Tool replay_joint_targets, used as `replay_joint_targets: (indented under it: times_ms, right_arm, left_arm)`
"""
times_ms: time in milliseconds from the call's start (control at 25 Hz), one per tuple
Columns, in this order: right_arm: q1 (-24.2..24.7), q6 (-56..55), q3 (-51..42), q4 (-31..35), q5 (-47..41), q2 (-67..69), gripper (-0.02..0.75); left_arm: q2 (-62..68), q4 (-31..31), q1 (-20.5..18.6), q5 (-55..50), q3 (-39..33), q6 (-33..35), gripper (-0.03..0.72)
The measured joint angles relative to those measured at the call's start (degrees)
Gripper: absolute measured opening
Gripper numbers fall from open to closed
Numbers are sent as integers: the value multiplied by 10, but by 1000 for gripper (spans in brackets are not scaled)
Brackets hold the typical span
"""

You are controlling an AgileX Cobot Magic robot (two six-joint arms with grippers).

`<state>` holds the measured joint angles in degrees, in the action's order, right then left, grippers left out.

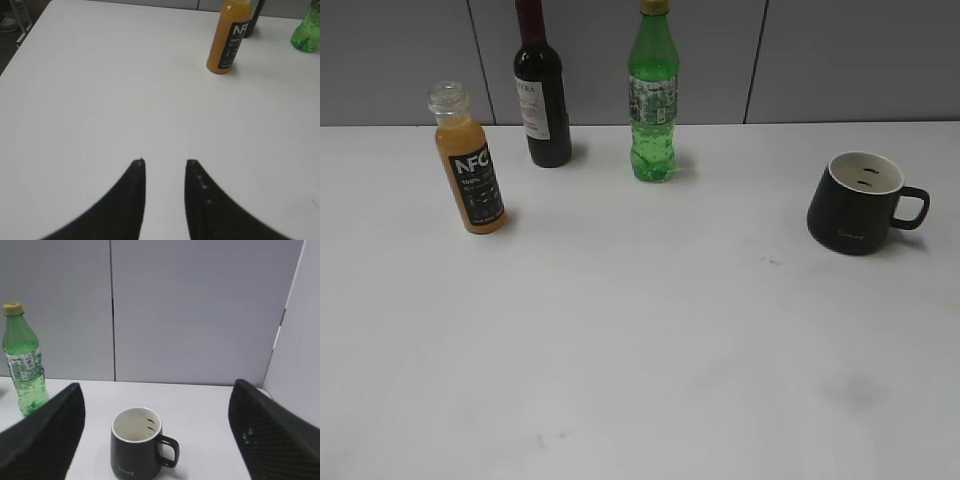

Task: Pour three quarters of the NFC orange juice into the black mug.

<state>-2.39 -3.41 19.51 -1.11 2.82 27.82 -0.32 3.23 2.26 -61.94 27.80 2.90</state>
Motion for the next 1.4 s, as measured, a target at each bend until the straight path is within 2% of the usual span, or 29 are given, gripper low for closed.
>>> replay_joint_targets:
  times_ms: [560,760,880,1040,1400]
  right_arm:
    - [0,0,-2,-1,379,366,668]
    - [0,1,-45,26,545,479,661]
    - [0,1,-76,48,615,536,659]
    - [0,1,-89,64,655,605,659]
    - [0,14,-90,124,661,721,658]
  left_arm:
    - [0,0,0,0,0,0,221]
    - [0,0,0,0,0,0,221]
    - [0,0,0,0,0,0,221]
    - [0,0,0,0,0,1,221]
    - [0,0,0,0,0,0,221]
